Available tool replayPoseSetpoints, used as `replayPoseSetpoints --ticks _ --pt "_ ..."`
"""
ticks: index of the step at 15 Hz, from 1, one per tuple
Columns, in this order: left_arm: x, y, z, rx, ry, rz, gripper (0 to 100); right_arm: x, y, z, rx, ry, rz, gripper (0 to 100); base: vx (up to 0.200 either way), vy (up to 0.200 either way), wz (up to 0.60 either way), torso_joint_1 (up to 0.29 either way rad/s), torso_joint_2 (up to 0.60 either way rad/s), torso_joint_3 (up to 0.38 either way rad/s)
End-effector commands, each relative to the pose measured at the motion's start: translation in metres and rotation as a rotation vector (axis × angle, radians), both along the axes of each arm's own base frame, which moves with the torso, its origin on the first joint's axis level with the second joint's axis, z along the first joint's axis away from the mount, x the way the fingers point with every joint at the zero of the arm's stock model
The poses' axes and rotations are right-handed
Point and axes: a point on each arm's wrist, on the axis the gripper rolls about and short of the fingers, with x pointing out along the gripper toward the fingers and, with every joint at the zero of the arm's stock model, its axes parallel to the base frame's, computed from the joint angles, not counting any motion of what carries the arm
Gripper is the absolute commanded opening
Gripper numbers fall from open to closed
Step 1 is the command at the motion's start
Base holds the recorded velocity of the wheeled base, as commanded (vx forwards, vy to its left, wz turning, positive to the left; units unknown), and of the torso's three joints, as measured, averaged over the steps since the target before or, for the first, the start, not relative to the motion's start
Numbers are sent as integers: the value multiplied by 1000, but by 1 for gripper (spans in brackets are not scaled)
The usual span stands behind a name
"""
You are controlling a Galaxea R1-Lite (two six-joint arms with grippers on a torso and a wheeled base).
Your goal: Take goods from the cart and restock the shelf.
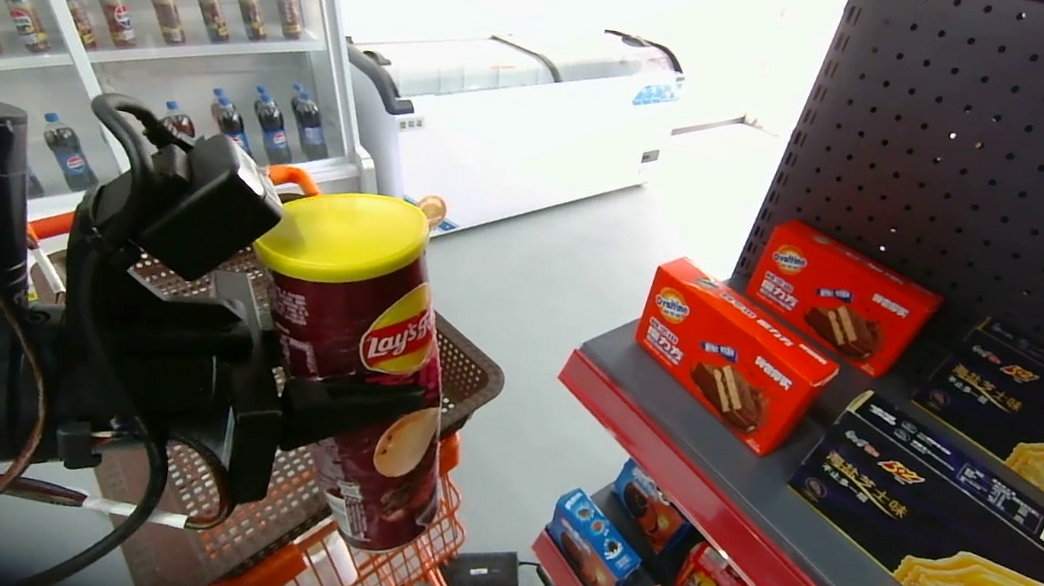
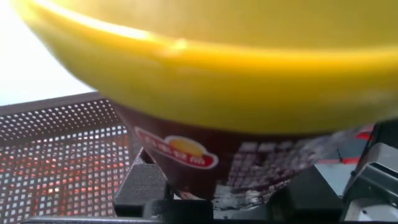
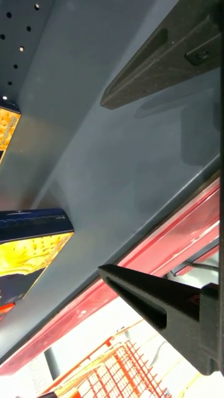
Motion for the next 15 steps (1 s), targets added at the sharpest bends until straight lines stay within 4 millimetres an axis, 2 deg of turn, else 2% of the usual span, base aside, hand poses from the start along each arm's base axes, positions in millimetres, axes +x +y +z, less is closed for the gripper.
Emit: replayPoseSetpoints --ticks 1,6,15 --pt "-11 -2 7 -6 -5 -39 0 0 0 0 0 1 1 100 0 0 0 0 0 0" --pt "-19 -2 10 -11 -12 -61 0 0 0 0 0 1 1 100 0 0 0 0 0 0" --pt "-25 -5 11 -22 -13 -113 0 0 0 0 0 1 -1 100 0 0 -600 3 3 3"
